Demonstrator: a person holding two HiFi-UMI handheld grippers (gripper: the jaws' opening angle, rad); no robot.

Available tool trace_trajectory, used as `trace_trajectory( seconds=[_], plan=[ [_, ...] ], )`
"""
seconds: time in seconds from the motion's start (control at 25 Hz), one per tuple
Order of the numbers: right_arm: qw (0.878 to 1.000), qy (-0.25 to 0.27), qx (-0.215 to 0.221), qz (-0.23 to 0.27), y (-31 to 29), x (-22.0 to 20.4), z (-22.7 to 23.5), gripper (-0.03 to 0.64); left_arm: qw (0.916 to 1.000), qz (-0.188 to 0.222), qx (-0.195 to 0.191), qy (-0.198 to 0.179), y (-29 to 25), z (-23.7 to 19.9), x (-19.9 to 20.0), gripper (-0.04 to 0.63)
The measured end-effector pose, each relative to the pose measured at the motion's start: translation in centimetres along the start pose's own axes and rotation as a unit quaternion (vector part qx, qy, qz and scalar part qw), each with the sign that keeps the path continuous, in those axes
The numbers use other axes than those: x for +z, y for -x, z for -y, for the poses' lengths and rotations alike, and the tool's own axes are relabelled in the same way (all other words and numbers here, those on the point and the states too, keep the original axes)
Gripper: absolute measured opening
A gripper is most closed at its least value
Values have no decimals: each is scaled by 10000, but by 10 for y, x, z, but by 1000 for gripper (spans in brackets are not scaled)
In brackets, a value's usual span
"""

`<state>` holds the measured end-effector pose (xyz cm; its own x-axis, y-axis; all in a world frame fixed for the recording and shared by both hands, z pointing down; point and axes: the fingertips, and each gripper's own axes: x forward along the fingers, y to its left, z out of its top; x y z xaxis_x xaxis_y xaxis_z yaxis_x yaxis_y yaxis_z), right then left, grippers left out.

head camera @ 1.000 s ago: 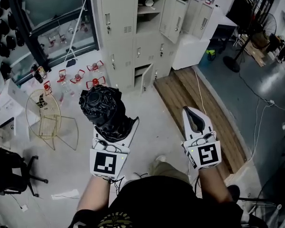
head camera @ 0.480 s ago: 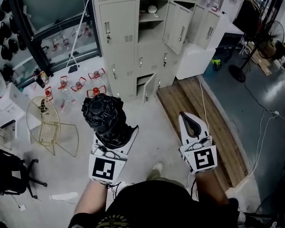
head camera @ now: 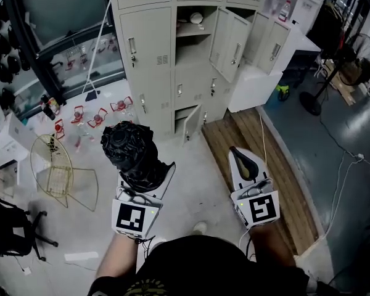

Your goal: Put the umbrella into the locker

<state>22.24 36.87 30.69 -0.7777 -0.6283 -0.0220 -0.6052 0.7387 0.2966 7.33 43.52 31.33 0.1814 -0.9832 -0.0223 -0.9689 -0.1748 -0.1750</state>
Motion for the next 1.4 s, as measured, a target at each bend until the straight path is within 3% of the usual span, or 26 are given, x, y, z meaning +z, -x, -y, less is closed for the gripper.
trace_trajectory(
  seconds=[0.24, 0.84, 1.12, 1.4],
  plan=[
    [9999, -51, 92, 16, -13, -17, 44, 21, 10000, -21, 22, -72, -50, 14, 5, 307],
    [9975, -282, 630, 116, -36, -48, 83, 21, 9992, -269, 267, -97, -103, 27, -3, 307],
    [9964, -302, 791, 28, -60, -57, 67, 21, 9989, -347, 275, -135, -107, 4, -15, 308],
    [9958, -170, 891, 96, -104, -52, 46, 21, 9989, -445, 40, -120, -125, -33, -31, 308]
  ],
)
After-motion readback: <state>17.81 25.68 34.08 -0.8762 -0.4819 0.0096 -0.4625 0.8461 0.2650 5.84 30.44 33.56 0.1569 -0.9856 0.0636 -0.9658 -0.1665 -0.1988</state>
